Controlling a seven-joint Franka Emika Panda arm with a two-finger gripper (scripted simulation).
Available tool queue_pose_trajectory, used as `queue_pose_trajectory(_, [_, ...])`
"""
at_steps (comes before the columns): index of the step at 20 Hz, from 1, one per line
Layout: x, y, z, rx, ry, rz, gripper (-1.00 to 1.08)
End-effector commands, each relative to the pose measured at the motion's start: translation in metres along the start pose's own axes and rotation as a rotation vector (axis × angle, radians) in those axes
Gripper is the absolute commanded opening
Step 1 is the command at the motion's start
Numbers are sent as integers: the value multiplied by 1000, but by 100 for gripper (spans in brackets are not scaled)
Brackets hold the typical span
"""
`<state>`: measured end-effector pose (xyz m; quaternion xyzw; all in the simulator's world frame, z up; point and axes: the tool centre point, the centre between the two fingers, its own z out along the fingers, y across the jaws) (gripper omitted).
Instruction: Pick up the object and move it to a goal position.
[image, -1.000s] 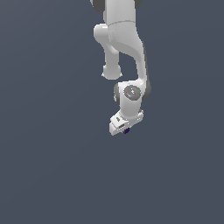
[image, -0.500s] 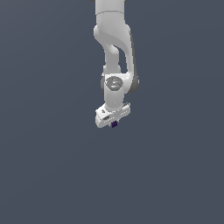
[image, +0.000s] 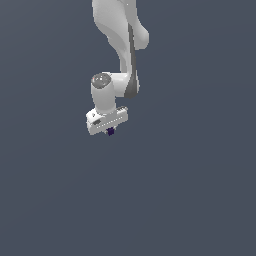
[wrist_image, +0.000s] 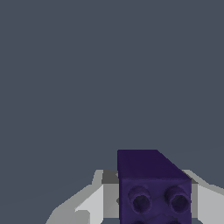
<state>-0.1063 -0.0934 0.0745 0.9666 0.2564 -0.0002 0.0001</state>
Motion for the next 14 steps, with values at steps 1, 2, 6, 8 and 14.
queue_pose_trajectory(1, [-18,14,-6,0,1,-1,-100])
queue_pose_trajectory(2, [-24,18,-8,0,1,-1,-100])
queue_pose_trajectory(6, [-43,34,-15,0,1,-1,-100])
queue_pose_trajectory(8, [-49,39,-17,0,1,-1,-100])
queue_pose_trajectory(14, [-58,47,-20,0,1,-1,-100])
